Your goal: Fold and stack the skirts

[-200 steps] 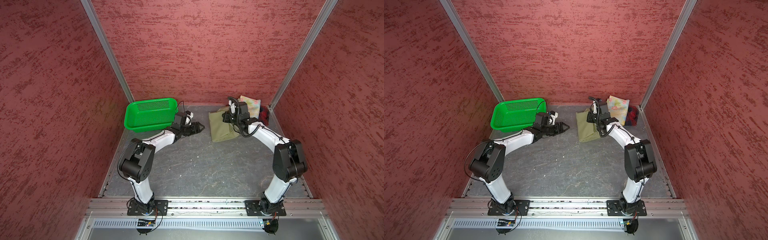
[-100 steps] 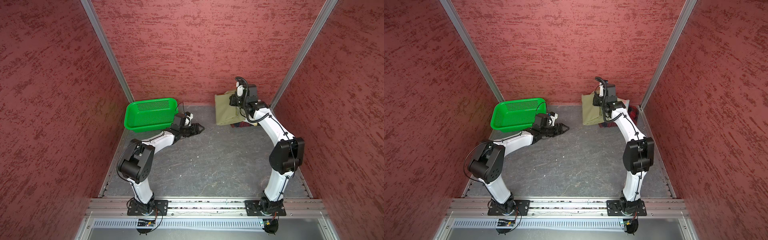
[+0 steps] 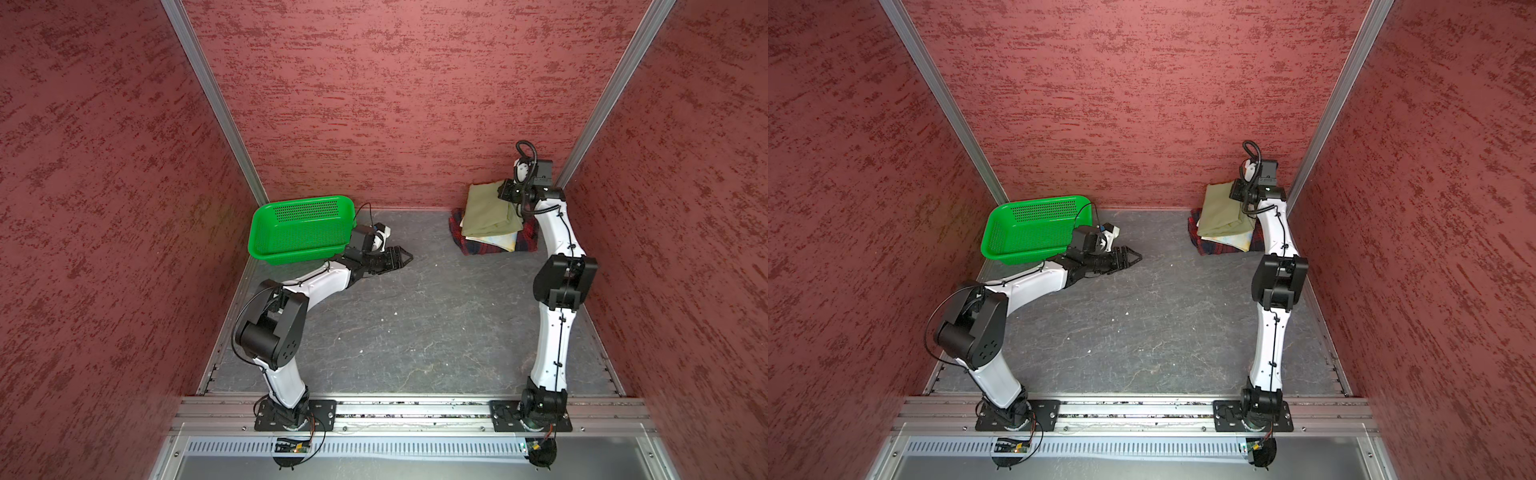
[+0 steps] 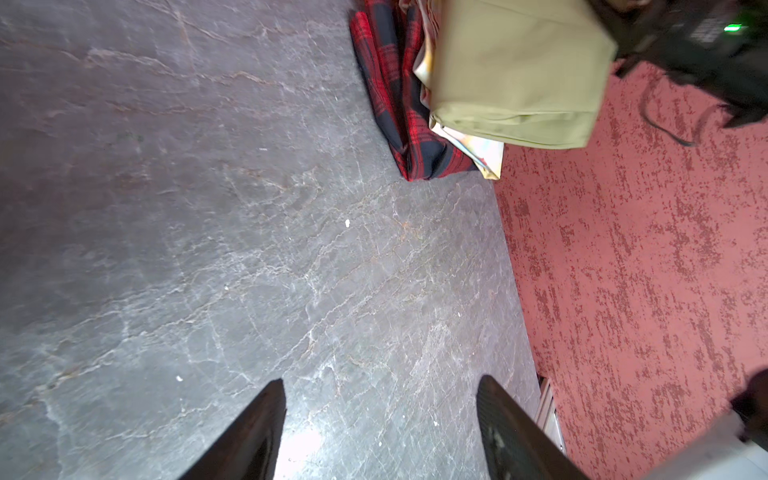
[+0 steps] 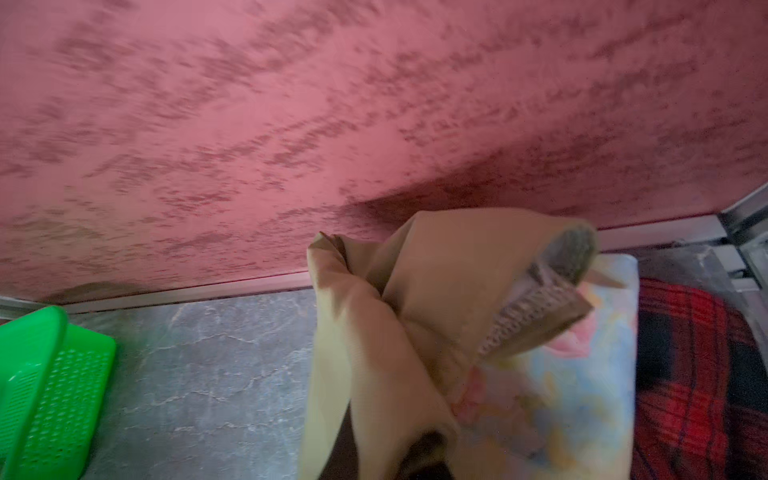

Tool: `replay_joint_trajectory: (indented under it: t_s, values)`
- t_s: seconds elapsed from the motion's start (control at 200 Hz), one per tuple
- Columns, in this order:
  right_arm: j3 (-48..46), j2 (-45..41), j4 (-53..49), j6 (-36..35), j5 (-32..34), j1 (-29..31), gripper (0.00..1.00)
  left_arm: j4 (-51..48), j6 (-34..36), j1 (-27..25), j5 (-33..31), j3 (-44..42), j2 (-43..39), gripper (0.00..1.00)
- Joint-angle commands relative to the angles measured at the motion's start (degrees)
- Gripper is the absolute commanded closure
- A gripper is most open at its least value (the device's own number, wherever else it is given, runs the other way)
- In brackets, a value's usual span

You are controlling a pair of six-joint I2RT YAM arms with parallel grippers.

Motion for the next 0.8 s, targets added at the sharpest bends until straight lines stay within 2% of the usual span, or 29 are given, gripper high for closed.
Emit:
replay_joint_trajectory:
  t_s: [0.0, 0.1, 0.185, 0.22, 0.265, 0.331, 0.386, 0.516, 0.616, 0.716, 0.796]
  values:
    - [2.69, 3.66, -2.32, -2.33, 0.13, -1.67, 1.00, -1.74, 0.91, -0.70, 0.15, 1.70, -1.14, 0.27]
    - [2.72, 5.63, 0.32, -4.08, 3.73, -1.96, 1.00, -2.44, 1.22, -0.98, -0.84, 1.48, -2.00, 0.26]
    - [2.78, 5.86, 2.62, -3.74, 6.96, -2.03, 0.47, -3.23, 1.90, -1.22, -1.76, 1.71, -2.95, 0.22]
    - [2.75, 5.17, 3.35, -3.03, 8.45, -1.99, 0.30, -3.92, 2.39, -1.46, -2.72, 1.97, -3.60, 0.19]
    - [2.59, 3.80, 4.32, -2.47, 9.52, -2.00, 0.18, -4.97, 3.27, -1.49, -4.64, 2.46, -4.78, 0.15]
    - [1.89, 0.65, 5.27, -1.46, 10.70, -1.98, 0.07, -6.06, 5.01, -1.33, -7.79, 2.80, -7.10, 0.07]
    - [-0.52, -3.22, 7.02, -0.70, 11.67, -1.94, 0.01, -6.61, 6.50, -0.94, -10.58, 2.54, -9.68, 0.00]
    - [-14.29, -16.11, 14.36, -0.55, 13.91, -1.31, 0.01, -11.19, 10.27, 1.22, -19.54, 3.03, -16.25, 0.00]
    - [-31.60, -29.41, 23.02, -2.19, 15.70, -0.05, 0.01, -14.94, 13.03, 2.73, -29.89, 2.15, -22.98, 0.01]
    - [-51.51, -44.24, 31.86, -3.55, 17.97, 1.23, 0.01, -14.50, 15.39, 4.53, -40.46, -3.15, -31.73, 0.00]
    - [-67.37, -56.77, 38.00, -3.83, 19.76, 1.87, 0.01, -16.02, 16.28, 7.91, -47.97, -7.90, -37.71, 0.01]
